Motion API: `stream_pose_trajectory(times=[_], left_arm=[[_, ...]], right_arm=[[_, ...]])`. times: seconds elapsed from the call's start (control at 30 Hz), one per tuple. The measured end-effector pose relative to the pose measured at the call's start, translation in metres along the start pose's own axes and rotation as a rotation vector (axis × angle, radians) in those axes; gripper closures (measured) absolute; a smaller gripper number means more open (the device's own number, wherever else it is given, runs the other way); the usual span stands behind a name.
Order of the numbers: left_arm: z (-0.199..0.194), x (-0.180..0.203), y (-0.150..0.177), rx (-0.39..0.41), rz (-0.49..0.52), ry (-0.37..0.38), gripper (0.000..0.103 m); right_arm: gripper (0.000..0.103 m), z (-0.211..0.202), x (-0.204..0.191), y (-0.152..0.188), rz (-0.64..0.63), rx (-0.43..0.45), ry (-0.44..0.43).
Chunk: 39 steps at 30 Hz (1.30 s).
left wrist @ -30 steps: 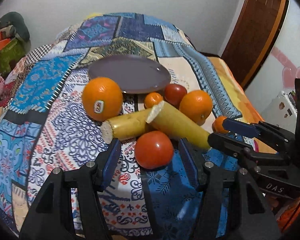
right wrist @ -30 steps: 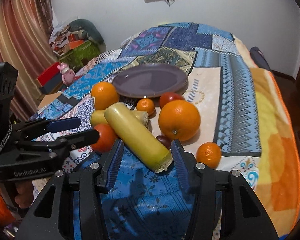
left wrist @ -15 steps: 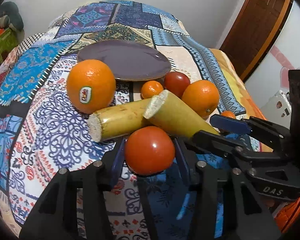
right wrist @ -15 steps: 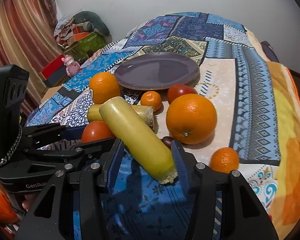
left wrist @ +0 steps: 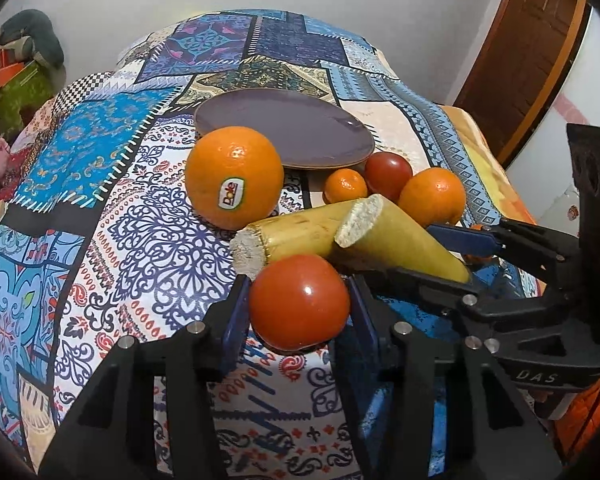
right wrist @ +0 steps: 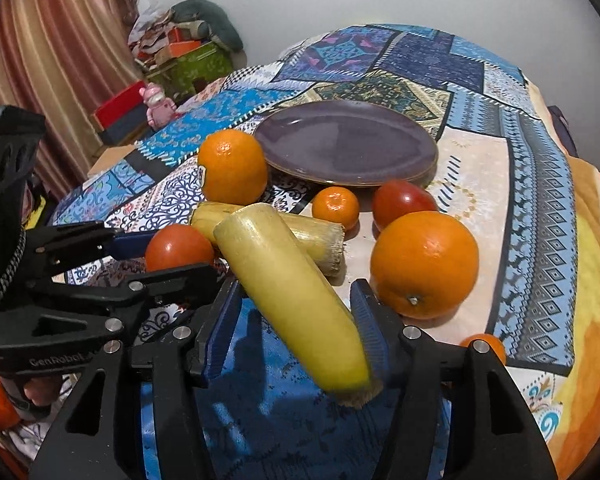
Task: Organize fruits
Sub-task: 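Grasp the red tomato with the left tool while the right tool grasps a yellow stalk, then lift the tomato with the left tool while the right tool carries the stalk over the plate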
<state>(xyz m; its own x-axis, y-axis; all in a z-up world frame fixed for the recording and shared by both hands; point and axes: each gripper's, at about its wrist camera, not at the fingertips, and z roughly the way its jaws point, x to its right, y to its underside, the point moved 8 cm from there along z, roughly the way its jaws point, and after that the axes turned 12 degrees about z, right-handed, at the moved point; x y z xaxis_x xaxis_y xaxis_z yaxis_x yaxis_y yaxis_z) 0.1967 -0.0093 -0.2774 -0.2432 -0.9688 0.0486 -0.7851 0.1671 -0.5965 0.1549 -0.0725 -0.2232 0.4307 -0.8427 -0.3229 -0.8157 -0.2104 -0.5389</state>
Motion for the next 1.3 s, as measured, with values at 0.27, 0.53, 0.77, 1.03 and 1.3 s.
stream_pose_trajectory(times=[0.27, 0.53, 0.77, 1.03, 1.3], left_arm=[[-0.005, -0.006, 0.001, 0.01, -0.003, -0.012, 0.055], [-0.008, -0.001, -0.001, 0.02, 0.01, -0.01, 0.055], [-0.018, 0.001, -0.004, 0.041, 0.018, -0.017, 0.055], [-0.022, 0.0, -0.005, 0.045, 0.012, -0.02, 0.055], [-0.029, 0.002, -0.01, 0.063, 0.024, -0.027, 0.055]], right_arm=[[0.047, 0.013, -0.006, 0.003, -0.066, -0.039, 0.03], [0.067, 0.004, -0.003, 0.001, -0.042, -0.01, 0.009], [0.069, 0.002, -0.002, 0.004, 0.029, -0.033, -0.034], [0.067, 0.016, 0.003, 0.01, 0.065, -0.1, -0.024], [0.069, 0.012, 0.007, 0.014, 0.1, -0.07, -0.013]])
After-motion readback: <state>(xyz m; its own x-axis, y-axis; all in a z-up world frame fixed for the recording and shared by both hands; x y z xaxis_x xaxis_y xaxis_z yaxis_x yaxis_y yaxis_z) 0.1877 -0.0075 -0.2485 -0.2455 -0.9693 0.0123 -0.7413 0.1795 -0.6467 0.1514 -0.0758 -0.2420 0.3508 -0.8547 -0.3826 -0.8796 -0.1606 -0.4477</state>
